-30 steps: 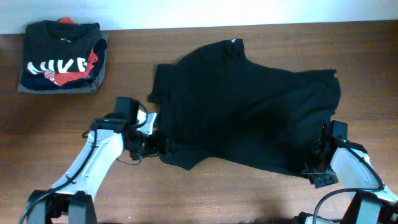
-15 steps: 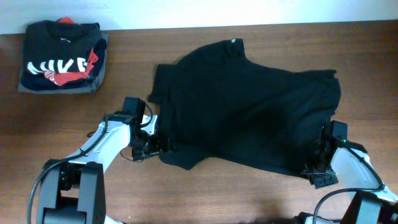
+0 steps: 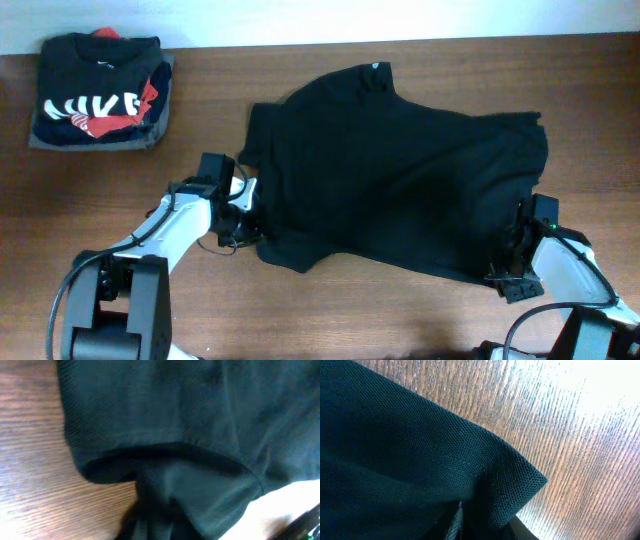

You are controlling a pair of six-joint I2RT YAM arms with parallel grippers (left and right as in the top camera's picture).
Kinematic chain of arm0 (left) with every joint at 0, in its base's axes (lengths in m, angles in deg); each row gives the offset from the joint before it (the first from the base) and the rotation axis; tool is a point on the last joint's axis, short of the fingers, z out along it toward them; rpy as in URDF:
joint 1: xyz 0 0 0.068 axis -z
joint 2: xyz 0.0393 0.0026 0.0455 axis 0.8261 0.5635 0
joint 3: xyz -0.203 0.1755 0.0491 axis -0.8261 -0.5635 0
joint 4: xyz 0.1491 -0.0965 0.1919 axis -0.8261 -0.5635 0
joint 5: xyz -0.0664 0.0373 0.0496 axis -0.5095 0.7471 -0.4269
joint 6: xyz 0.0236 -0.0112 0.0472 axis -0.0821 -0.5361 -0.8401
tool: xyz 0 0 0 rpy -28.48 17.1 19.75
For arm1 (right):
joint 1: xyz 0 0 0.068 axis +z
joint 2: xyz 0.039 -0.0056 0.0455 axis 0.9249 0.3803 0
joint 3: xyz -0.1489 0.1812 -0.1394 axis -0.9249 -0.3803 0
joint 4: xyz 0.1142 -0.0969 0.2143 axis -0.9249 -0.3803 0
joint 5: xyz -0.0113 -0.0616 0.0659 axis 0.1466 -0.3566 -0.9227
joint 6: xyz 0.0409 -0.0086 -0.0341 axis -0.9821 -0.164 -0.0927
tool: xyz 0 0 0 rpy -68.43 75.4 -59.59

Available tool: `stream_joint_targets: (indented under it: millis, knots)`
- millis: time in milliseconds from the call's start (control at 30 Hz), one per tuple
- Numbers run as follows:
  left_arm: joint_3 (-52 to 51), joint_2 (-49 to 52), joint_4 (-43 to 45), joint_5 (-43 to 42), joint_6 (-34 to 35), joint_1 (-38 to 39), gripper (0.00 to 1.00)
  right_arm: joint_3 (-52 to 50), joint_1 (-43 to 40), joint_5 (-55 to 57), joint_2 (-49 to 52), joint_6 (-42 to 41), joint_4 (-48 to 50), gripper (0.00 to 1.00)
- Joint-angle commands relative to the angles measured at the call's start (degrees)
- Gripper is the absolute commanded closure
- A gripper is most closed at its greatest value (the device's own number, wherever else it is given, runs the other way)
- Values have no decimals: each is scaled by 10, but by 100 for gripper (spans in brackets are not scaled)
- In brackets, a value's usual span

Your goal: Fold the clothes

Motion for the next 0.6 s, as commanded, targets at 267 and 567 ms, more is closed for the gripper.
stream_joint_targets:
  millis: [267,567]
  knots:
    - [95,-31,-62,-3,-22,0,99,97,-2,54,3,-4,-131,96]
    - [129,-41,-112,18,-21,0,99,202,-2,53,3,-8,-251,94]
